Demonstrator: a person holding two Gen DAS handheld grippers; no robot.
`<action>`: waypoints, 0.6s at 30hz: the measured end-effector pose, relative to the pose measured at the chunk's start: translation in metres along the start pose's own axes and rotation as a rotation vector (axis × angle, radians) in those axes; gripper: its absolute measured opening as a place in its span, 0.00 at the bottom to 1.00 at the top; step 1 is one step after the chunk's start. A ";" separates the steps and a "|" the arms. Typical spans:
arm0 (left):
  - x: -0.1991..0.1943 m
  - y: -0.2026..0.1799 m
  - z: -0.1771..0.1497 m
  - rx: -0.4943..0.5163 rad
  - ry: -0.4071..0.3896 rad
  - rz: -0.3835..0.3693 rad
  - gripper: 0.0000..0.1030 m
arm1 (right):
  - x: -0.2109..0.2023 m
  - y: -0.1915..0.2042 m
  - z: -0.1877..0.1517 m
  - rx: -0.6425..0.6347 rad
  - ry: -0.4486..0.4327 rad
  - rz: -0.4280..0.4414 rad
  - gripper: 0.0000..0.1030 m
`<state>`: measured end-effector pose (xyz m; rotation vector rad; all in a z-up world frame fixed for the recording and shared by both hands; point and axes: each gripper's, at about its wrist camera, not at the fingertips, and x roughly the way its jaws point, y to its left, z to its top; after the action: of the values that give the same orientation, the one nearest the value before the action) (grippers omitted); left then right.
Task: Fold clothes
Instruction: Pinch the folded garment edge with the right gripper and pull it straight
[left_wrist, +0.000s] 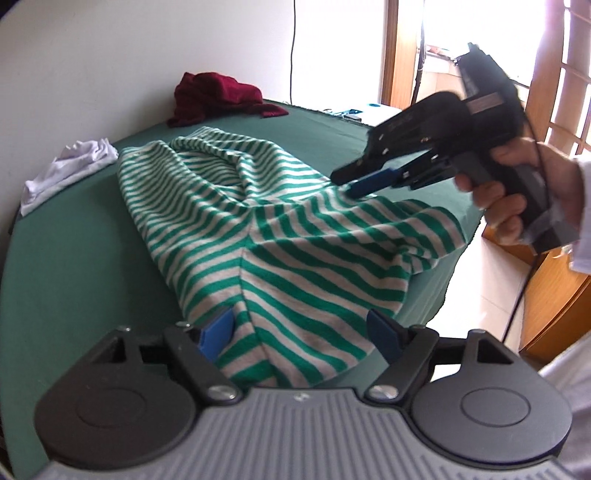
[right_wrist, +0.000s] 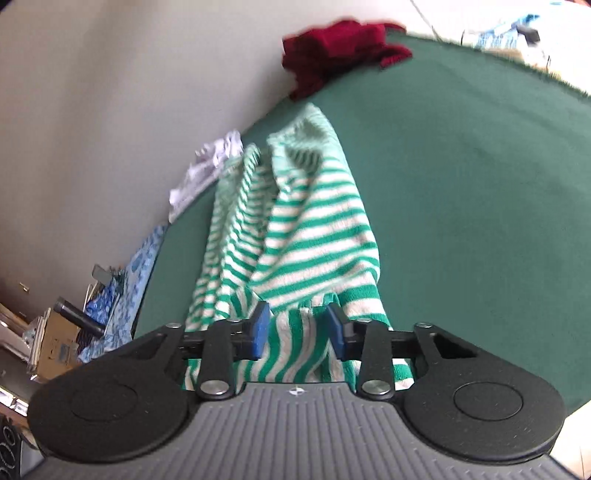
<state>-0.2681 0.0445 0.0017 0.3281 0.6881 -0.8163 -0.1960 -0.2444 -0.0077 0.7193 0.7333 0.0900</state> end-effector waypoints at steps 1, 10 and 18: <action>0.001 -0.001 0.000 0.000 0.001 0.008 0.73 | 0.003 -0.002 0.001 0.006 0.012 0.005 0.11; 0.003 -0.003 0.008 -0.040 0.008 0.025 0.77 | -0.012 -0.004 0.032 0.006 -0.016 0.066 0.05; 0.008 0.003 0.010 -0.124 0.032 0.051 0.79 | -0.002 -0.010 0.009 -0.034 0.136 0.025 0.25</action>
<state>-0.2580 0.0374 0.0037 0.2463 0.7541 -0.7183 -0.1931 -0.2579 -0.0078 0.6945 0.8505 0.1748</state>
